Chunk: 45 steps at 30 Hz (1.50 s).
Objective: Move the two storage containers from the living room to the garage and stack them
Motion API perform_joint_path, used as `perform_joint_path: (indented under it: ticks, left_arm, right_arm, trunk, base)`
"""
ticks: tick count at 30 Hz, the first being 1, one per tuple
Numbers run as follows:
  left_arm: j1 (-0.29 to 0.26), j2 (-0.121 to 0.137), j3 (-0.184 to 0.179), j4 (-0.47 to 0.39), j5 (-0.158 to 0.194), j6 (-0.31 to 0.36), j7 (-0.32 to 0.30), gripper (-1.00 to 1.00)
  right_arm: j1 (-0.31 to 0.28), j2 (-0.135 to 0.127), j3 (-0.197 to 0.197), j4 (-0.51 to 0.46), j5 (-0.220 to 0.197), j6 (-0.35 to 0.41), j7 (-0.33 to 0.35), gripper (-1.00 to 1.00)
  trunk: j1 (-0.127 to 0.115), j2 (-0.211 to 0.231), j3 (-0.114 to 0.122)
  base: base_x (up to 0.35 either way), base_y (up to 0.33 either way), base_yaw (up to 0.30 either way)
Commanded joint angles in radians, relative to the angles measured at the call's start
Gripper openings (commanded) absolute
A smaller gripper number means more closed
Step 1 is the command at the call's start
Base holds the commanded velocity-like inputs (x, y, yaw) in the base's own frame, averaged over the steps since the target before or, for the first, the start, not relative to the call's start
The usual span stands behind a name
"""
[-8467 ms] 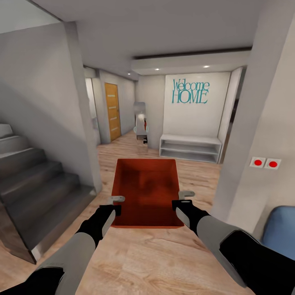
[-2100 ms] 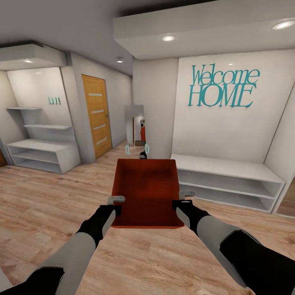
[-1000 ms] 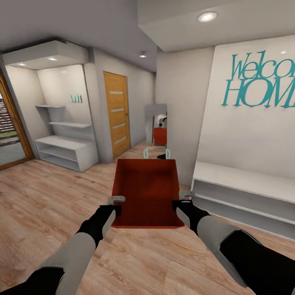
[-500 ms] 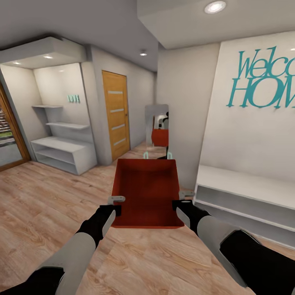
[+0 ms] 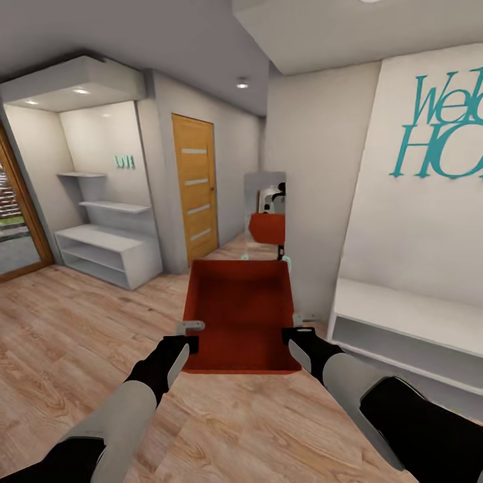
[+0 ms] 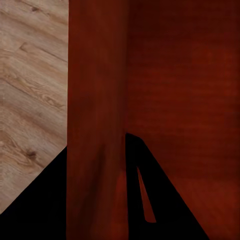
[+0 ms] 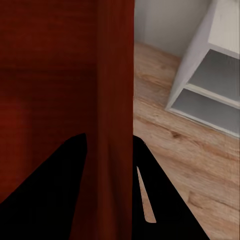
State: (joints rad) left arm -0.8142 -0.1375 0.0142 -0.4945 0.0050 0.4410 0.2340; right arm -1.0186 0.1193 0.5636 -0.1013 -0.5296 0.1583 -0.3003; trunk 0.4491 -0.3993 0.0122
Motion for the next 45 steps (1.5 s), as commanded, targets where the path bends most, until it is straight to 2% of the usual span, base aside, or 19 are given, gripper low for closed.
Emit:
perform_joint_path:
  ticks: [1, 16, 45]
  left_arm:
    - [0.0, -0.001, -0.002, 0.002, 0.035, 0.001, 0.004, -1.0]
    - [0.0, -0.001, -0.002, 0.002, 0.035, 0.001, 0.004, -1.0]
    - [0.0, -0.001, -0.002, 0.002, 0.035, 0.001, 0.004, -1.0]
  right_arm:
    - [0.0, -0.001, 0.075, -0.003, 0.022, -0.048, -0.097, -1.0]
    - [0.0, -0.001, 0.075, -0.003, 0.022, -0.048, -0.097, -1.0]
    - [0.0, -0.001, 0.075, -0.003, 0.022, -0.048, -0.097, -1.0]
  trunk:
    - [0.001, -0.001, 0.0]
    - [0.001, -0.001, 0.0]
    - [0.001, -0.001, 0.0]
  base:
    - [0.322, 0.0, 0.248]
    - [0.322, 0.0, 0.244]
    - [0.322, 0.0, 0.011]
